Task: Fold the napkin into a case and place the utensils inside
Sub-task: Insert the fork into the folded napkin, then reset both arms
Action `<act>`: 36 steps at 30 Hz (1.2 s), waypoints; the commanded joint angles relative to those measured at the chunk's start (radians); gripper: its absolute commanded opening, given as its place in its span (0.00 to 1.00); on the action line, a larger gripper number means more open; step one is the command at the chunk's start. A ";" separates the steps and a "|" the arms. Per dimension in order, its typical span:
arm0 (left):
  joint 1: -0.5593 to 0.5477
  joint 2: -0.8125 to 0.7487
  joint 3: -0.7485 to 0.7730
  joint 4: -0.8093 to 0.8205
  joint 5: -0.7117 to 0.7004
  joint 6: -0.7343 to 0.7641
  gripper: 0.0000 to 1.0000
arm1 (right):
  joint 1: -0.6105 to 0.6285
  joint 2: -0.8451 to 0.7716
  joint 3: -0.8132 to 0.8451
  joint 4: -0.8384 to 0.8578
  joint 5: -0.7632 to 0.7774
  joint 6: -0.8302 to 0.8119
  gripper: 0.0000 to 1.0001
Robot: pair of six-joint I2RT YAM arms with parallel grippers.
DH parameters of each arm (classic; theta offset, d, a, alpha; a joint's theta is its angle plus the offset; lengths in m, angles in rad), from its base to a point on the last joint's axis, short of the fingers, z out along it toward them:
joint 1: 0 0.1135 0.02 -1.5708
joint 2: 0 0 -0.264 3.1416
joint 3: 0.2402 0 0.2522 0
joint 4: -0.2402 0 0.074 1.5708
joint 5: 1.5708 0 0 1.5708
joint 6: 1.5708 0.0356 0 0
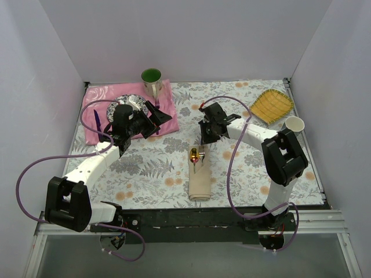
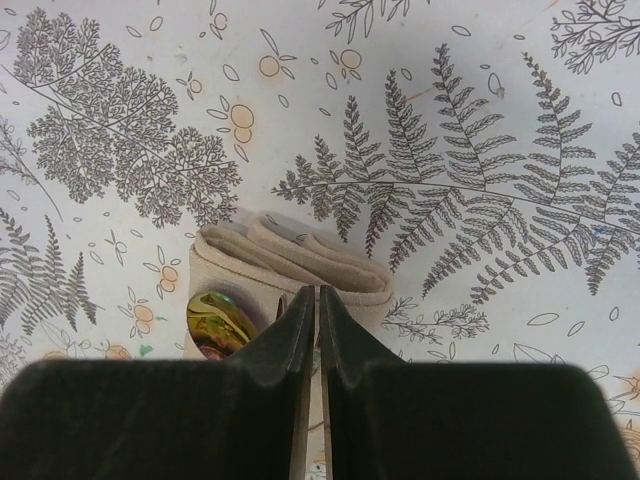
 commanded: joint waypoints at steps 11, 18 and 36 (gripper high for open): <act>0.007 0.000 0.010 0.009 0.018 0.011 0.98 | 0.012 -0.069 -0.052 -0.008 -0.009 0.000 0.13; 0.007 -0.003 0.002 0.009 0.020 0.009 0.98 | 0.011 -0.080 -0.072 -0.007 -0.016 0.003 0.13; 0.030 0.083 0.217 -0.245 0.107 0.325 0.98 | -0.041 -0.138 0.184 -0.108 0.001 -0.090 0.49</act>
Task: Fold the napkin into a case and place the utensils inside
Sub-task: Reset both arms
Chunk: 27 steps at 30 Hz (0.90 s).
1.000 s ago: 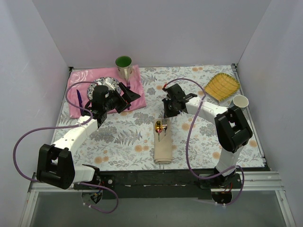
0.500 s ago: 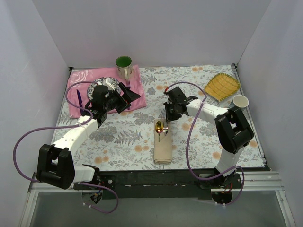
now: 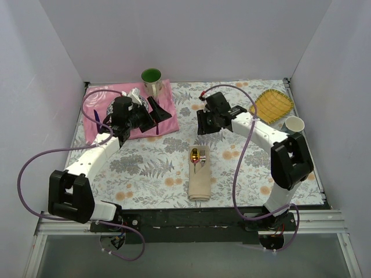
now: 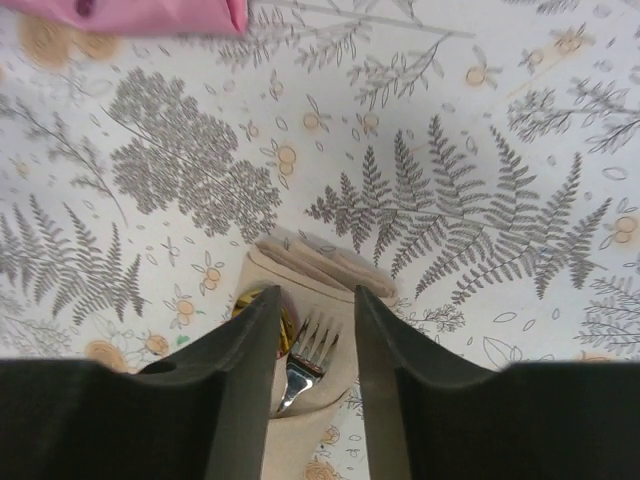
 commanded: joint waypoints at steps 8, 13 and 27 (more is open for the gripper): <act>0.012 0.226 0.464 -0.559 0.101 0.532 0.98 | -0.176 -0.249 0.030 -0.041 -0.106 -0.158 0.89; 0.012 0.295 0.515 -0.674 0.037 0.700 0.98 | -0.300 -0.385 -0.117 -0.061 -0.187 -0.203 0.96; 0.012 0.273 0.398 -0.616 -0.040 0.640 0.98 | -0.312 -0.715 -0.449 0.017 -0.155 -0.200 0.97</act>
